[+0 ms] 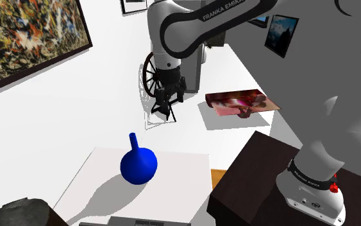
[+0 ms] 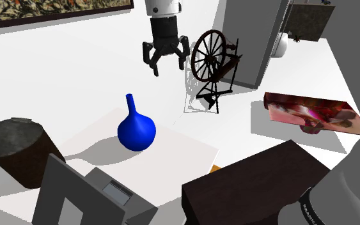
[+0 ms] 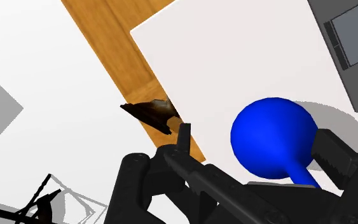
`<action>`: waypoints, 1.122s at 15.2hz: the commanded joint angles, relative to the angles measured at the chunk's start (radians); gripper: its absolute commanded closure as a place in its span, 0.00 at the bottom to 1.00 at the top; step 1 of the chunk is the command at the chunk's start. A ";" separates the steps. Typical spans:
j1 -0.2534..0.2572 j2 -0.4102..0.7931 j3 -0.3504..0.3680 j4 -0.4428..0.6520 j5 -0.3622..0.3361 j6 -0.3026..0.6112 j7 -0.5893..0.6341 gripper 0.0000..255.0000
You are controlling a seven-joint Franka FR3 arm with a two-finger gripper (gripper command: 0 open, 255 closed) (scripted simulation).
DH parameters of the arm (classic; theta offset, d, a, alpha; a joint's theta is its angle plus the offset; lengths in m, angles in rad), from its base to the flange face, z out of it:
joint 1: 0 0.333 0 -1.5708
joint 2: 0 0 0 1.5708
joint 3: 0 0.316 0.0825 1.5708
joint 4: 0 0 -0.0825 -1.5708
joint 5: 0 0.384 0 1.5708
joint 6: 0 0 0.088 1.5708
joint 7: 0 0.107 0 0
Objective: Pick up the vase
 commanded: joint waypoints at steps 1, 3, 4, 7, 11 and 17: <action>0.013 0.074 0.012 0.052 -0.014 0.019 0.031 0.00; 0.028 0.151 0.019 0.115 -0.032 0.028 0.058 0.00; 0.036 0.190 0.022 0.149 -0.041 0.030 0.071 0.00; 0.065 0.309 0.026 0.261 -0.068 0.030 0.108 0.00; 0.111 0.473 0.024 0.436 -0.102 0.012 0.147 0.00; 0.167 0.661 0.013 0.655 -0.130 -0.025 0.175 0.00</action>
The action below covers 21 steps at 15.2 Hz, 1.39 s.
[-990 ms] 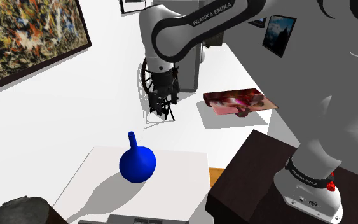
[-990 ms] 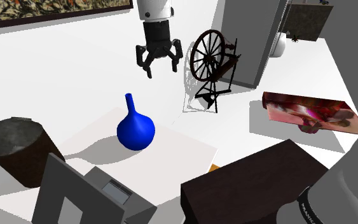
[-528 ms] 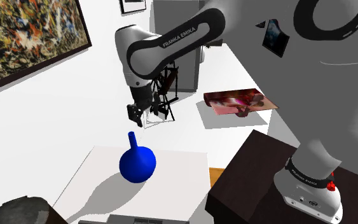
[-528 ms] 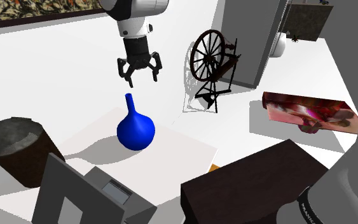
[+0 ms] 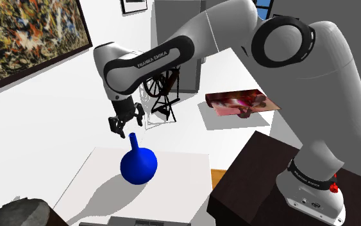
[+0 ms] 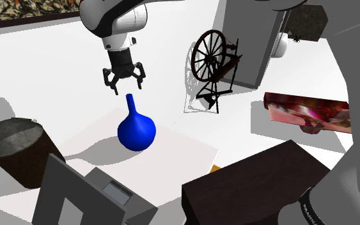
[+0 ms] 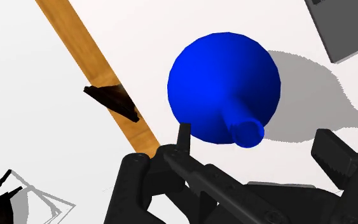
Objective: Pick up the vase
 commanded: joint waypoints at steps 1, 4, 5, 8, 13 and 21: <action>0.005 0.022 -0.002 0.012 -0.004 0.011 0.003 0.00; 0.006 0.038 -0.005 -0.003 -0.008 0.041 0.004 0.00; 0.006 0.044 -0.006 -0.007 -0.009 0.051 0.004 0.00; 0.006 0.054 -0.008 -0.013 -0.011 0.066 0.005 0.00; 0.007 0.054 -0.008 -0.014 -0.011 0.067 0.005 1.00; 0.005 0.036 -0.005 -0.001 -0.007 0.037 0.004 1.00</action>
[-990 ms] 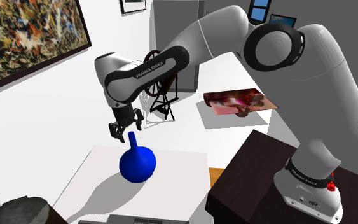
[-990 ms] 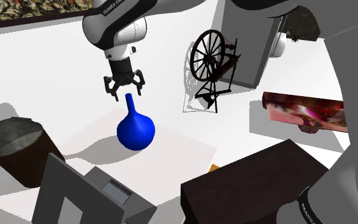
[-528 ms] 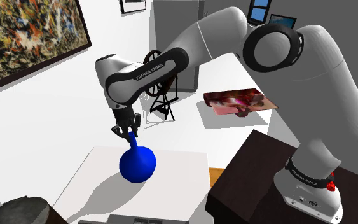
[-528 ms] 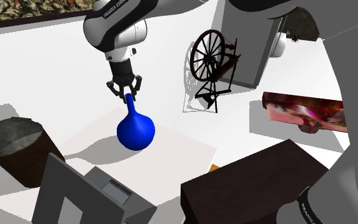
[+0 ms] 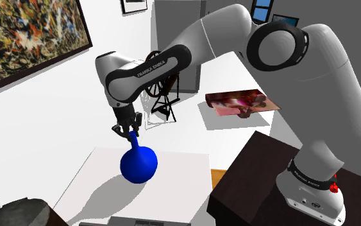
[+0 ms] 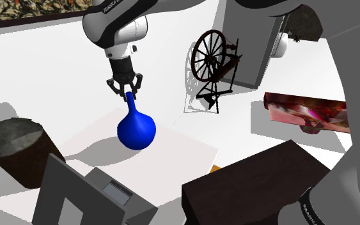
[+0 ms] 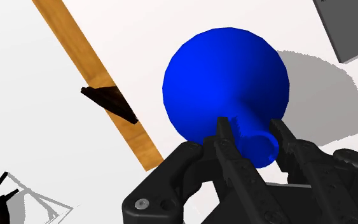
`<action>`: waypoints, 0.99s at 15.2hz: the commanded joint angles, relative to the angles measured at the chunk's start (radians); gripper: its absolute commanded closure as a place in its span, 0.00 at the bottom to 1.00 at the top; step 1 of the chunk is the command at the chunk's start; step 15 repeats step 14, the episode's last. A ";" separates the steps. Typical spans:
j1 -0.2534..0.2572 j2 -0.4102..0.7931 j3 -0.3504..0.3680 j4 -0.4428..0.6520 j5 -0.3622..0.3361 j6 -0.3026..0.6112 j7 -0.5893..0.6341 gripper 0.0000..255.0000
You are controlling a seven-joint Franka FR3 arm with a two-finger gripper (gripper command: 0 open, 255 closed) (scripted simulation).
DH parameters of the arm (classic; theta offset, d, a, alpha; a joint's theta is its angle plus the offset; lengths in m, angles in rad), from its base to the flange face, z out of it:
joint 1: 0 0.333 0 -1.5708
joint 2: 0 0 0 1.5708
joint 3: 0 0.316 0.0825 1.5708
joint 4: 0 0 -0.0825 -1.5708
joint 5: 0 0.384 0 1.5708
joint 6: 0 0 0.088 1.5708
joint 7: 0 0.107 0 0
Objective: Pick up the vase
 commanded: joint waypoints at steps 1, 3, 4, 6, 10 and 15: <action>0.000 -0.008 0.002 0.014 0.002 -0.020 -0.001 1.00; 0.000 -0.018 0.003 0.025 0.004 -0.040 -0.002 1.00; 0.000 -0.023 0.004 0.030 0.006 -0.051 -0.002 1.00; 0.000 -0.032 0.006 0.042 0.008 -0.072 -0.003 1.00; 0.000 -0.048 0.009 0.070 0.012 -0.116 -0.004 1.00; 0.001 -0.056 0.010 0.088 0.014 -0.140 -0.005 1.00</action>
